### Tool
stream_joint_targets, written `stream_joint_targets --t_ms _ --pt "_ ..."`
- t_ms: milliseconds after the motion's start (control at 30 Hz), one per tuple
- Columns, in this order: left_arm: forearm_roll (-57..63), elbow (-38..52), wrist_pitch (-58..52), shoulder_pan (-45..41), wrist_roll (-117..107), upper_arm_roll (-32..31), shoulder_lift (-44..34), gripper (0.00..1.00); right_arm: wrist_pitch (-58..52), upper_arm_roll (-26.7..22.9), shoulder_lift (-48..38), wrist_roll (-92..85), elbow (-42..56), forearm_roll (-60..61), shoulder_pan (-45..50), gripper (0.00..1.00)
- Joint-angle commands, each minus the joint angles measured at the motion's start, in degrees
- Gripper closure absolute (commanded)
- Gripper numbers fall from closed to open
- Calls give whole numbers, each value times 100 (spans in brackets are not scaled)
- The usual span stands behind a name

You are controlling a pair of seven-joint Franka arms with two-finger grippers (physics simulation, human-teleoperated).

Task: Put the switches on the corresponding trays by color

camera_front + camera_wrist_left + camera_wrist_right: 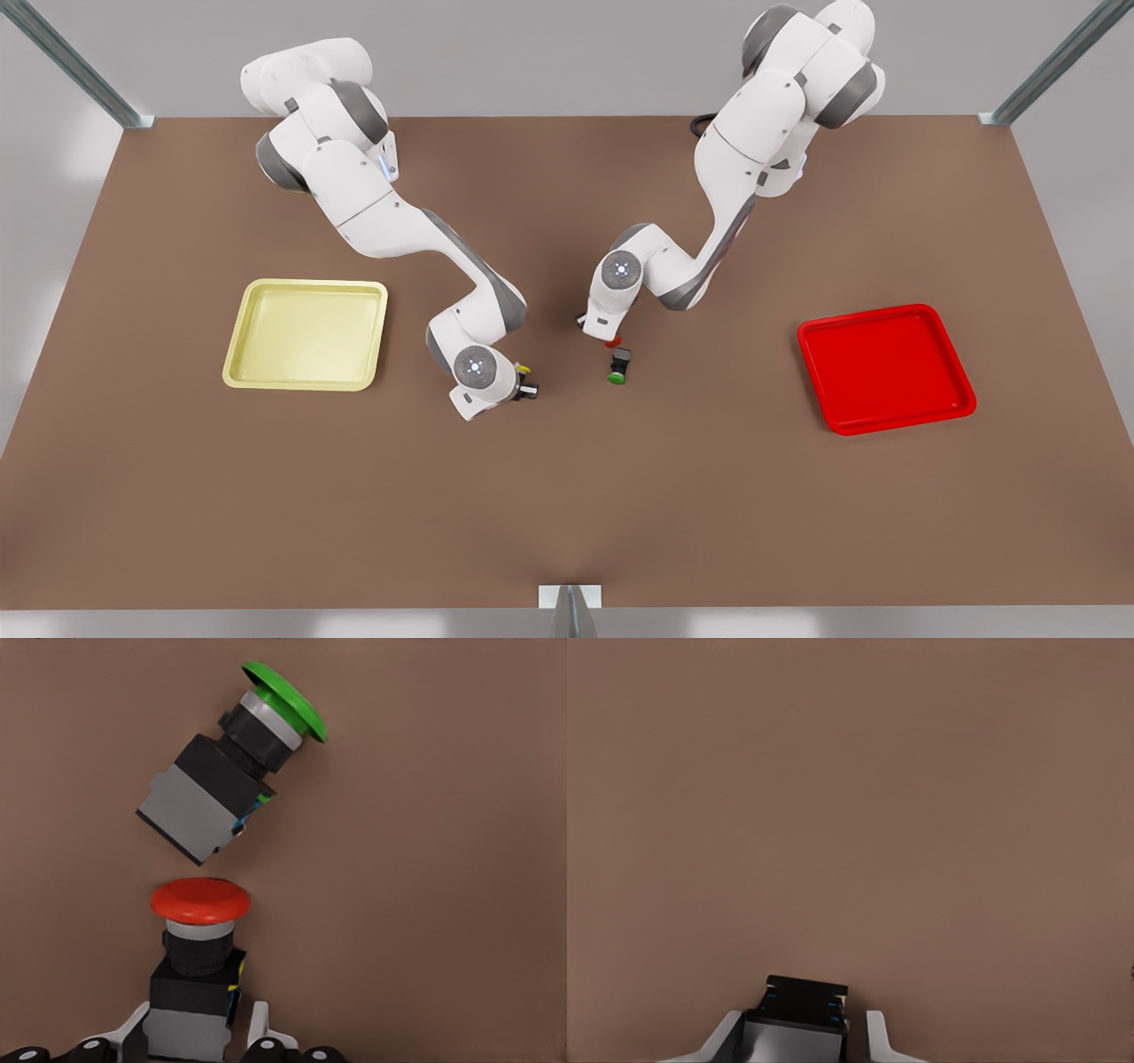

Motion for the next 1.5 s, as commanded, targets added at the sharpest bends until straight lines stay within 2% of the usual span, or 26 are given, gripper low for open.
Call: stream_joint_targets --t_ms 0,233,300,500,600,700,800,933,967,1033,1067,1100,1233,1267,1300,1367,1400,1433,1467 --pt "3 0 12 -5 0 0 0 41 -6 0 8 -3 0 0 0 54" --pt "12 0 47 -14 17 0 17 44 -6 0 -10 -3 0 9 -17 55" --pt "21 9 47 -14 17 0 17 50 -15 0 -19 -3 0 9 -26 55" --pt "12 9 -32 -14 18 9 -53 50 -50 0 -80 -65 18 9 -62 53" --pt "12 -307 -269 48 140 53 -650 49 -445 26 -335 -390 79 18 -255 51" --pt "-172 -826 -664 478 984 158 -1433 49 -1025 26 -748 -812 -17 26 -439 50" --pt "-682 -1248 -1034 804 2636 861 -2100 49 -1052 26 -1890 -1655 -1256 26 -1107 49" --pt "-726 -1784 -1043 1436 4877 1977 -2470 49 -1447 0 -4061 -4775 -3646 35 -3216 48" --pt "-726 -1846 -1043 1542 5194 2136 -2479 49 -1465 -18 -4176 -5522 -3832 -26 -3787 48" --pt "-726 -1855 -1034 1815 5704 2311 -2444 49 -1403 -18 -4264 -5628 -4166 -202 -4017 47" --pt "-726 -1855 -1034 1841 6099 2513 -2400 49 -1342 -18 -4229 -5620 -4175 -202 -4034 37" --pt "-726 -1855 -964 2052 6451 2575 -2286 49 -1298 -18 -4220 -5602 -4166 -202 -4034 0" --pt "-717 -1837 -480 2755 7426 2839 -1864 49 -1043 -18 -4035 -5602 -4236 -167 -4078 0" --pt "-700 -1811 -340 2939 7813 2962 -1776 48 -1052 -18 -4044 -5602 -4236 -167 -4078 0" --pt "-700 -1802 -340 2984 7910 3015 -1776 17 -1052 -18 -4044 -5611 -4236 -167 -4078 0" --pt "-691 -1784 -331 3063 7945 3094 -1785 0 -1139 -9 -4210 -5672 -4192 -132 -4087 0" --pt "-691 -1679 -349 3063 7945 3138 -1767 0 -1367 18 -4632 -5681 -4079 61 -4008 0" --pt "-682 -1591 -436 3054 7945 3138 -1784 0 -2201 53 -4694 -5699 -3298 62 -3990 0" --pt "-665 -1425 -541 3063 7963 3138 -1820 0 -3282 351 -4730 -5655 -2234 62 -3990 0"
